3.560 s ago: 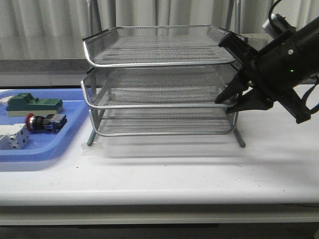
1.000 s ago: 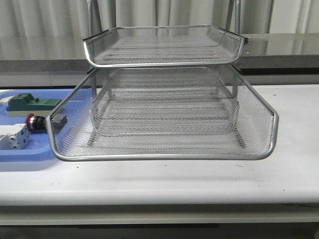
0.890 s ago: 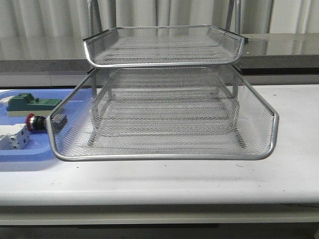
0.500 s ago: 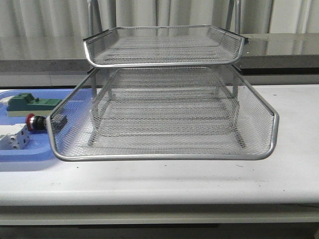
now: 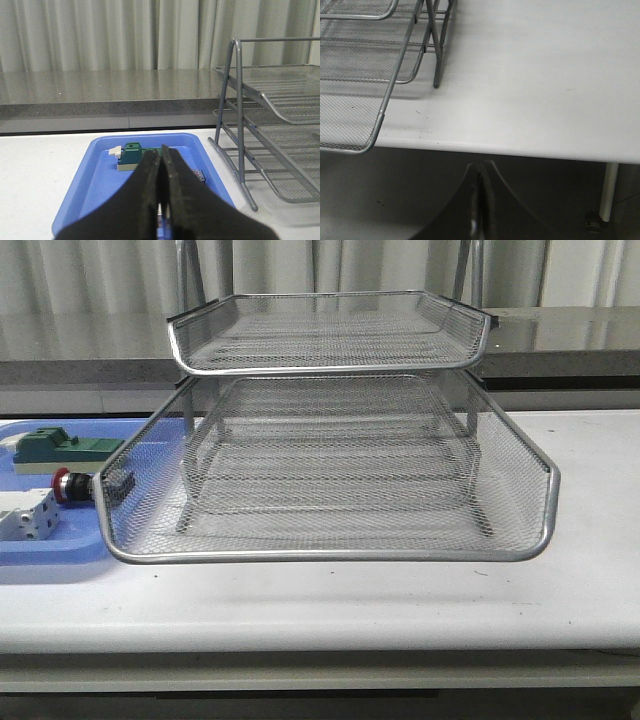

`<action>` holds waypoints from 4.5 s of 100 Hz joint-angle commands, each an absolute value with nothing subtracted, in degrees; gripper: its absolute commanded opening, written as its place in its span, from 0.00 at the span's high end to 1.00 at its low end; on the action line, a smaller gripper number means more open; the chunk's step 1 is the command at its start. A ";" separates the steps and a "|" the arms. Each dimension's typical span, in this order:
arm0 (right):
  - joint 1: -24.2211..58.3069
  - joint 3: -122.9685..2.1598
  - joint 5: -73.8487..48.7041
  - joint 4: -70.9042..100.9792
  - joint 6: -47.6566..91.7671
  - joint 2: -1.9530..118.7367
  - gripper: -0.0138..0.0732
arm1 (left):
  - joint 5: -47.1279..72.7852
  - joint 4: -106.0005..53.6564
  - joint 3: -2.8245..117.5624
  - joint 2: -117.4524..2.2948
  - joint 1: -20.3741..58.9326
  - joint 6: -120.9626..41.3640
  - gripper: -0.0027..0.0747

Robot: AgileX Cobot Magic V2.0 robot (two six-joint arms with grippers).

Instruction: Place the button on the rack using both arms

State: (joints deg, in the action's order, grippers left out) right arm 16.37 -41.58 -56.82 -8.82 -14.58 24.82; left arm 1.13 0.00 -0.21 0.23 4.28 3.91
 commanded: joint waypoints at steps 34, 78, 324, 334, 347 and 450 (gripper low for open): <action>16.37 -43.40 -53.52 -10.27 -14.58 25.17 0.97 | -3.57 -0.39 -2.11 2.09 4.21 3.88 0.99; 16.37 -43.40 -53.52 -10.27 -14.58 25.17 0.97 | -7.25 -0.39 -1.86 2.09 4.21 3.88 0.99; 16.37 -43.40 -53.57 -10.27 -14.58 25.17 0.97 | 48.71 5.16 73.76 -81.38 4.32 -8.77 0.17; 16.37 -43.40 -53.57 -10.27 -14.58 25.17 0.97 | 50.68 1.21 79.32 -85.05 4.32 -16.70 0.17; 16.37 -43.40 -53.57 -10.27 -14.58 25.17 0.97 | 54.82 -3.02 88.13 -91.62 4.32 -25.62 0.17; 16.37 -43.40 -53.57 -10.27 -14.58 25.17 0.97 | 65.96 -12.24 111.66 -123.23 4.32 -58.98 0.17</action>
State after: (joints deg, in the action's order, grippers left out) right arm 16.37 -41.58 -57.09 -8.95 -14.69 24.82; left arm 67.16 -10.48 109.89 -125.97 4.28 -56.61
